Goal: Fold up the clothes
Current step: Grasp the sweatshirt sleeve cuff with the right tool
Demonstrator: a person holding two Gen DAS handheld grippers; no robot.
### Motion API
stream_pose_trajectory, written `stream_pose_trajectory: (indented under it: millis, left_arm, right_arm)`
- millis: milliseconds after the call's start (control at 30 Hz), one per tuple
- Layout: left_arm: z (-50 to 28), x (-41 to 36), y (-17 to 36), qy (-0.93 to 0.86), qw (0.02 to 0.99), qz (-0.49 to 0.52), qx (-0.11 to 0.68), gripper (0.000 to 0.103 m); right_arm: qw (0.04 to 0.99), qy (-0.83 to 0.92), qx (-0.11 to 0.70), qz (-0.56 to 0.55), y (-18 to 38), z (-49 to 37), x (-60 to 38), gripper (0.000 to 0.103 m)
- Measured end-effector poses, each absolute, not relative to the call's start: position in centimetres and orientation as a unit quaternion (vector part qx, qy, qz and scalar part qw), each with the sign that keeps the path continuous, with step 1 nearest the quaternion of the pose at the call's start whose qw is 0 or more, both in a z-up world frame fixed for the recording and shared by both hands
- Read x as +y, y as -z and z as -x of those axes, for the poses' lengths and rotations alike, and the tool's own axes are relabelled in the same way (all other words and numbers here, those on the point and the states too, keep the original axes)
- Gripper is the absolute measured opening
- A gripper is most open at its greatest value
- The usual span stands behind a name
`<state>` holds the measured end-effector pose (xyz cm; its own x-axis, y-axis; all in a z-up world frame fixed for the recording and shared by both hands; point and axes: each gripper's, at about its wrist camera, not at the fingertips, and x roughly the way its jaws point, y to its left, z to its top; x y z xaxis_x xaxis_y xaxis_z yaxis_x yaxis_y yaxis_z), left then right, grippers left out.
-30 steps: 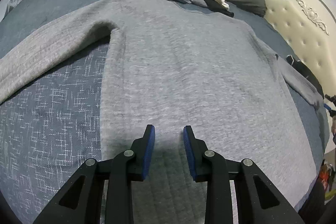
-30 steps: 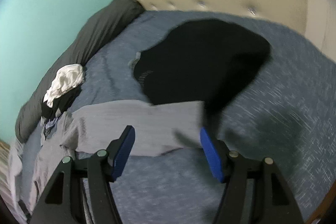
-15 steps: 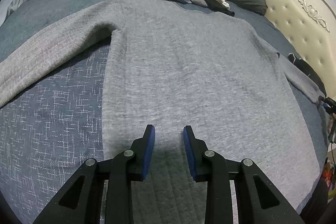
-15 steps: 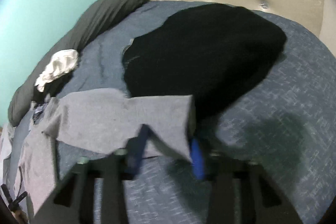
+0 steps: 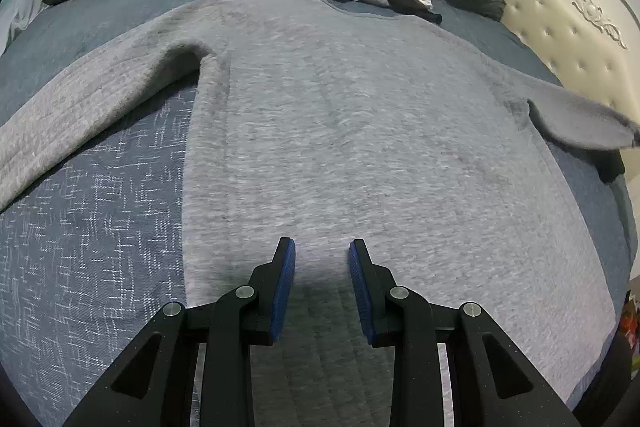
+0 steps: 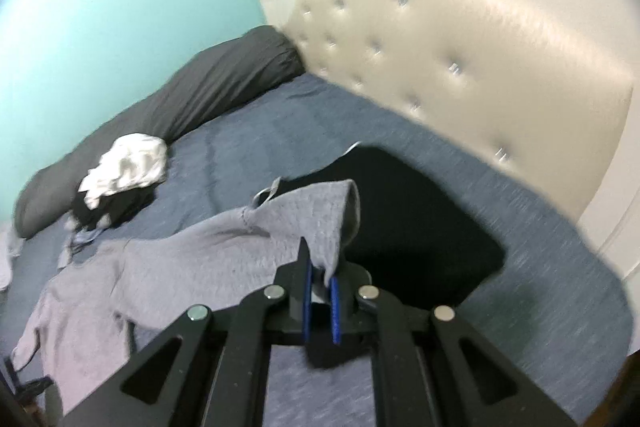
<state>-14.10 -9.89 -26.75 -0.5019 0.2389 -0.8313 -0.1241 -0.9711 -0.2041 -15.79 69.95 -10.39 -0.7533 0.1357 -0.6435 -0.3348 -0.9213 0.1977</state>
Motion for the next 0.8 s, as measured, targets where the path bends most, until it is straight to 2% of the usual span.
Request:
stream_pose_trajectory:
  millis: [200,433,533,600,700,800]
  left_arm:
    - [14.2,-9.5,27.0,-0.863,0.106,0.491,-0.048,0.031]
    - [14.2,-9.5,27.0,-0.863,0.106,0.492,-0.046,0.031]
    - [14.2,-9.5,26.9,-0.863,0.107,0.491,-0.046,0.031]
    - [14.4,-9.6,26.9,-0.864,0.107,0.49,-0.046,0.031]
    - [14.7,-9.7,27.0,-0.864,0.108,0.489,-0.048,0.031]
    - [14.8,-9.5,27.1,-0.863,0.111,0.49,-0.048,0.031]
  right_arm:
    - [0.17,-0.915,0.119,0.347,8.7,19.2,70.6,0.007]
    - [0.228,-0.889,0.119,0.378,11.4,20.0,71.3,0.007]
    - [0.254,-0.876,0.121,0.391,12.6,20.2,71.6,0.014]
    - [0.27,-0.868,0.122,0.399,13.4,20.4,71.8,0.023]
    - [0.28,-0.877,0.119,0.372,12.6,19.4,70.9,0.032]
    - [0.208,-0.9,0.137,0.359,12.2,19.5,67.4,0.037]
